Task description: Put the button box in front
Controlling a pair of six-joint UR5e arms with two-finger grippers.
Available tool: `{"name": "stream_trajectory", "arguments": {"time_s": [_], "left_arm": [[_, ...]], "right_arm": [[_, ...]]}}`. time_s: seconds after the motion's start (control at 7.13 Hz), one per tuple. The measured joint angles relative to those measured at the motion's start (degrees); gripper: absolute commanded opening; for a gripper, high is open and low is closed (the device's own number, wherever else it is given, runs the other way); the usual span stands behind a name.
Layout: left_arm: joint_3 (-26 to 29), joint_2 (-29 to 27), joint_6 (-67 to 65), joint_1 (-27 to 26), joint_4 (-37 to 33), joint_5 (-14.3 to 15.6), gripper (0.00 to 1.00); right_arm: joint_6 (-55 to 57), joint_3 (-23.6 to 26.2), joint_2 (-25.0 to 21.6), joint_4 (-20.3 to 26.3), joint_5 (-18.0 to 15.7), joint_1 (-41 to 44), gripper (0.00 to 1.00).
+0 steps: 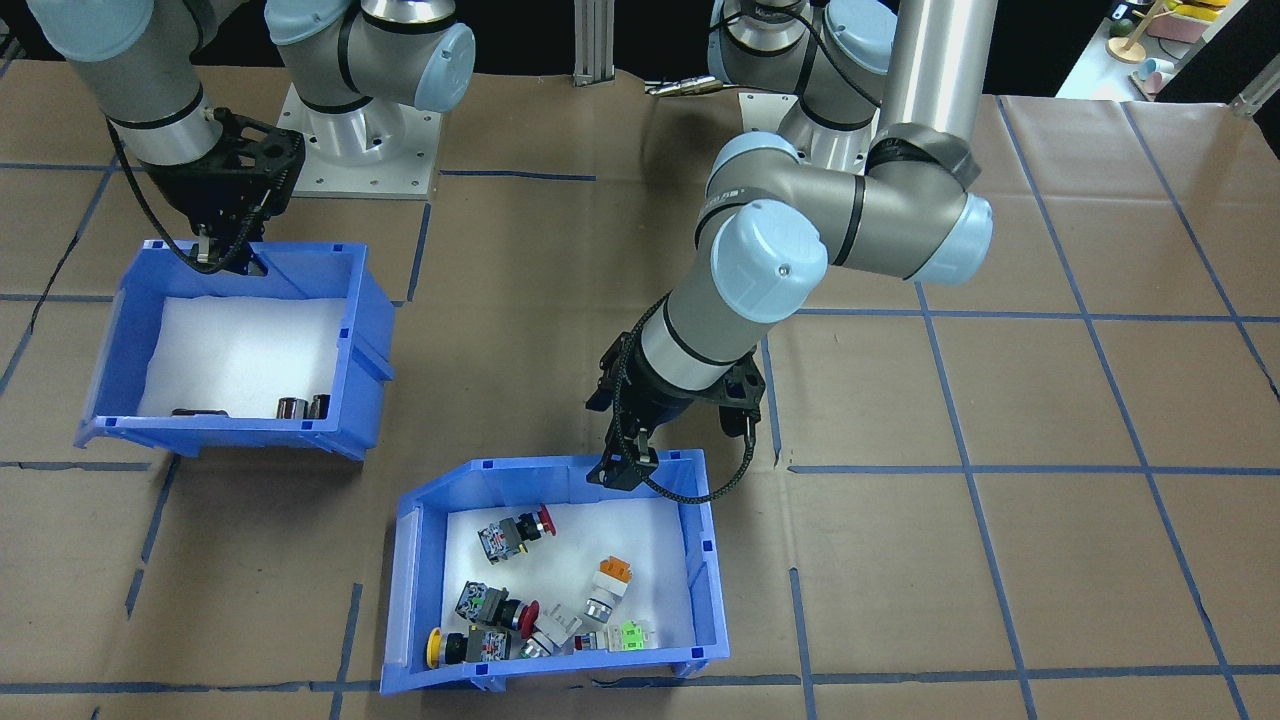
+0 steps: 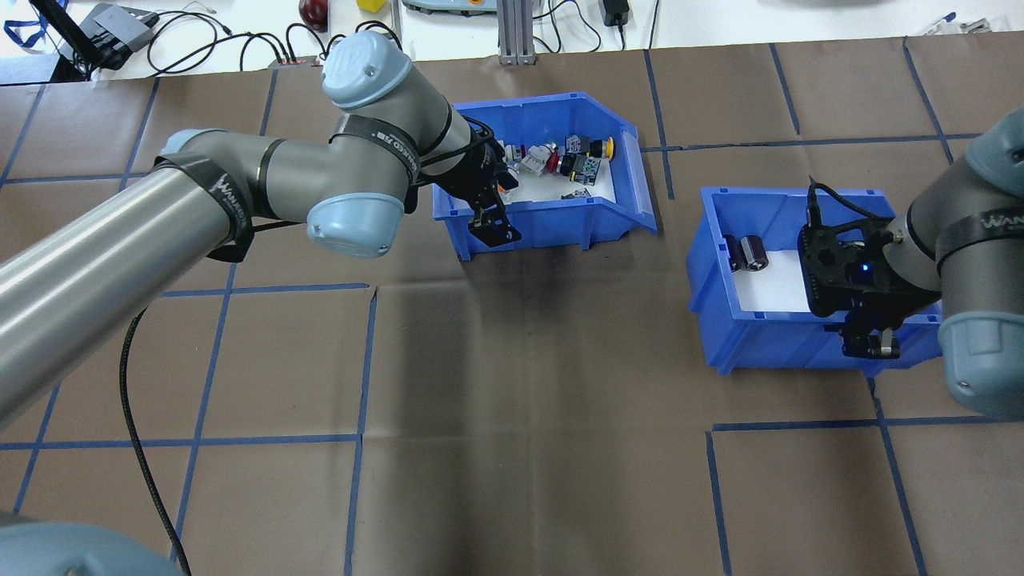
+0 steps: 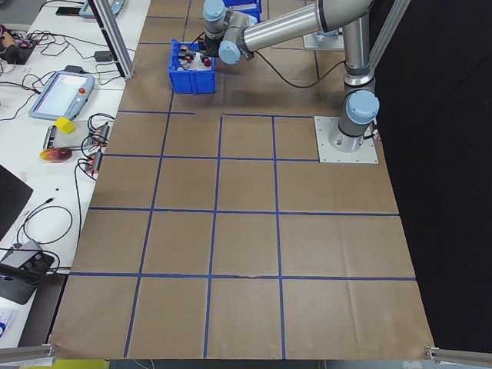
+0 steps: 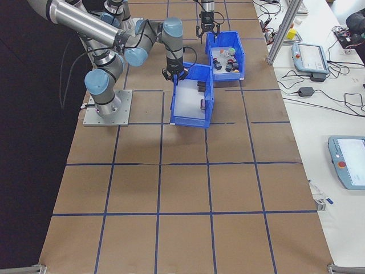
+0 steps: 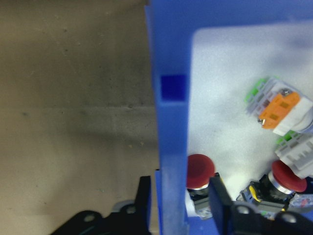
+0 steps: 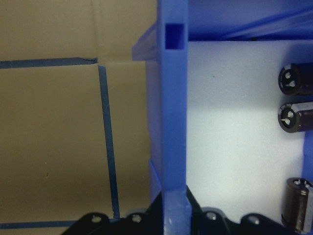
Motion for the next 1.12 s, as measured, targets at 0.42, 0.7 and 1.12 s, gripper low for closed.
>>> {"name": "stream_trajectory", "arguments": {"time_s": [0.42,0.7,1.12], "left_arm": [[-0.11,13.88,23.82,2.23,-22.09,6.88,0.99],[-0.04,21.50,44.06,3.38,-30.60,15.72,0.99],[2.45,25.10,85.29,8.58,-34.84,20.75,0.99]], "right_arm": [[7.59,2.53,-2.10,-0.13,-0.11,6.36,0.06],[15.37,2.79,-2.25,-0.30,-0.14,12.47,0.06],[29.96,2.86,-1.86,-1.52,-0.44,25.95,0.07]]}}
